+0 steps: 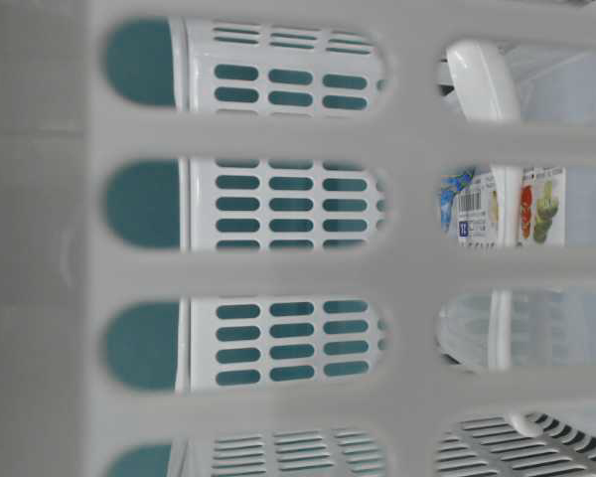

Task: Pick up the chinese spoon from the shopping basket with the left arm.
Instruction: 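Move the left gripper over the basket toward the white spoon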

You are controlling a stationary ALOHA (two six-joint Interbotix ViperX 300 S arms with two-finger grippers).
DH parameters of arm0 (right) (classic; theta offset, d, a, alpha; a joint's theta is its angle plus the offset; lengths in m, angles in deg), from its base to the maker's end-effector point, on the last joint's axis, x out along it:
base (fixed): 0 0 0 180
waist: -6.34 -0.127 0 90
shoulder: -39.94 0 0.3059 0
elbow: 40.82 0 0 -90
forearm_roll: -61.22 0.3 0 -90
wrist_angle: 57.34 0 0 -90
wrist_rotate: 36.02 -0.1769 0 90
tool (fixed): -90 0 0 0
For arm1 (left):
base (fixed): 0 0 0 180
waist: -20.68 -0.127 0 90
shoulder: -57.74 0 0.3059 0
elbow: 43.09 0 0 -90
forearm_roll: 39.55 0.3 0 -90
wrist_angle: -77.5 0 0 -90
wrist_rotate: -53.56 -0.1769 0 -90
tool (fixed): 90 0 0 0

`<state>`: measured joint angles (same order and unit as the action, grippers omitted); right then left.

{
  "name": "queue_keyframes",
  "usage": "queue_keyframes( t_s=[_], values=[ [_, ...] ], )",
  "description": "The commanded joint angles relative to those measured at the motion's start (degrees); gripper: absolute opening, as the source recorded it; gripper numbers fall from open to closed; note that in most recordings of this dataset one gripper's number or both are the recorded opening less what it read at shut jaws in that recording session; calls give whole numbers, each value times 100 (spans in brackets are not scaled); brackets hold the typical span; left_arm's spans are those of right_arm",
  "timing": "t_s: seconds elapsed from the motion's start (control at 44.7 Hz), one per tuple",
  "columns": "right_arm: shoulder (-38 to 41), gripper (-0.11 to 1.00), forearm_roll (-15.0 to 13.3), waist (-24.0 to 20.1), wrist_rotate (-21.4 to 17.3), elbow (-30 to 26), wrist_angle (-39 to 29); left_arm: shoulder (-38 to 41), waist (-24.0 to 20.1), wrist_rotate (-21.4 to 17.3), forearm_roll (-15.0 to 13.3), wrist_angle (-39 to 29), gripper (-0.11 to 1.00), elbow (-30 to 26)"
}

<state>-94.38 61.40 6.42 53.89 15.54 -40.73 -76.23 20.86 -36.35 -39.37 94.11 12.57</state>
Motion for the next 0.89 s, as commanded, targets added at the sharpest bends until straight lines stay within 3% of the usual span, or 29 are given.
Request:
queue_keyframes(
  t_s=[0.0,0.246,0.447,0.872],
  values=[
    [53,0,62,-44,-88,-123,53,18,220,176,237,-448,6,-123],
    [26,0,141,-44,-413,-158,70,70,272,149,237,-2206,0,-1266],
    [26,0,141,-53,-483,-158,53,809,246,149,237,-3489,0,-2382],
    [26,0,141,0,-483,-149,-70,3173,308,141,237,-4685,0,-4201]
  ],
)
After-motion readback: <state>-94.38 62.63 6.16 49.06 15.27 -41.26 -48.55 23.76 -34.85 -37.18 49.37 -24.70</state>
